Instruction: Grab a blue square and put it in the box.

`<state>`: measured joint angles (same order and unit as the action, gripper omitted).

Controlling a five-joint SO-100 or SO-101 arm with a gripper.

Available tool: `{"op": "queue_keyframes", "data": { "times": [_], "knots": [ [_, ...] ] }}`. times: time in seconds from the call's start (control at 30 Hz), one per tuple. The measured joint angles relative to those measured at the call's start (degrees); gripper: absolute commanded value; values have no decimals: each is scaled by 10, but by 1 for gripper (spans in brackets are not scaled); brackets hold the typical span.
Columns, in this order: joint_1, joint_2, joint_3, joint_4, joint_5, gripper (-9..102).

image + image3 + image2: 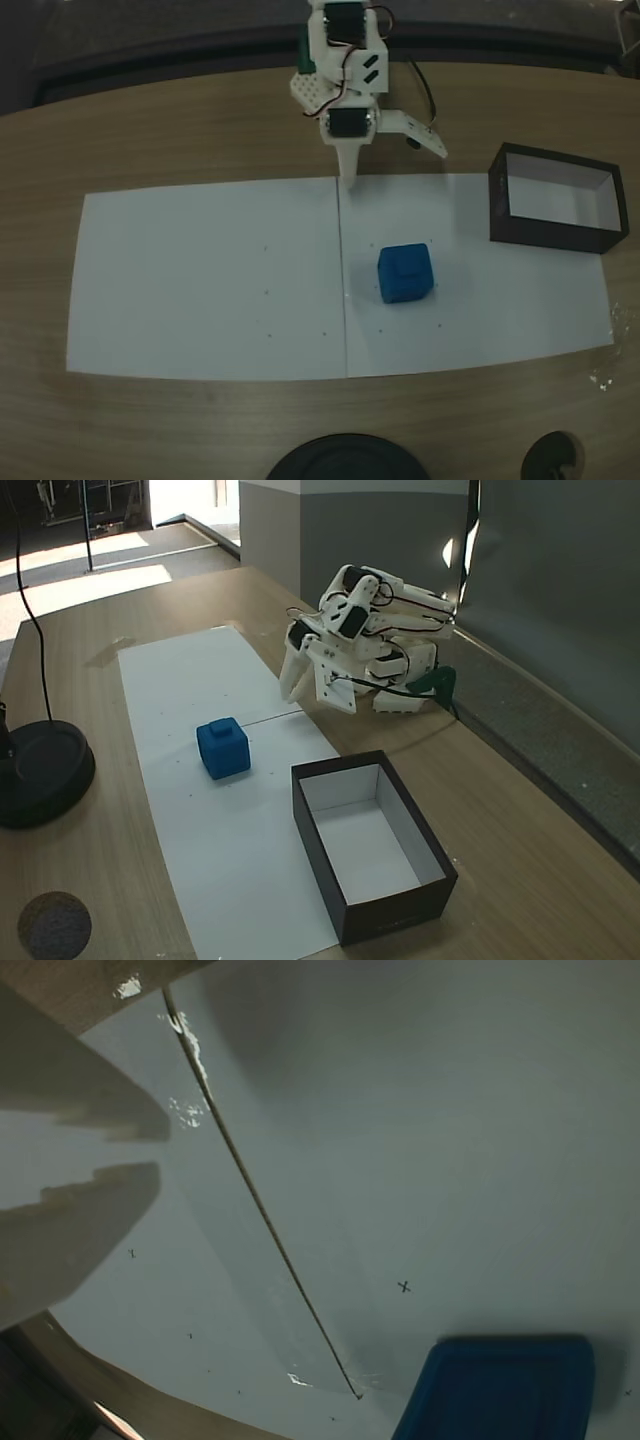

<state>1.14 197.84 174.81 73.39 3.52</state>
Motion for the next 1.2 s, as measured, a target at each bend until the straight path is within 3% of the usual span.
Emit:
{"op": "queue_keyframes", "data": {
  "times": [0.6,0.8,0.9,1.03,1.2],
  "knots": [
    [-14,0,0,-2,2,4],
    [-13,0,-4,-110,-75,16],
    [-16,-1,-51,-153,-121,16],
    [-27,-25,-159,-157,-107,22],
    [-30,-224,-304,-145,-76,30]
  ]
}}
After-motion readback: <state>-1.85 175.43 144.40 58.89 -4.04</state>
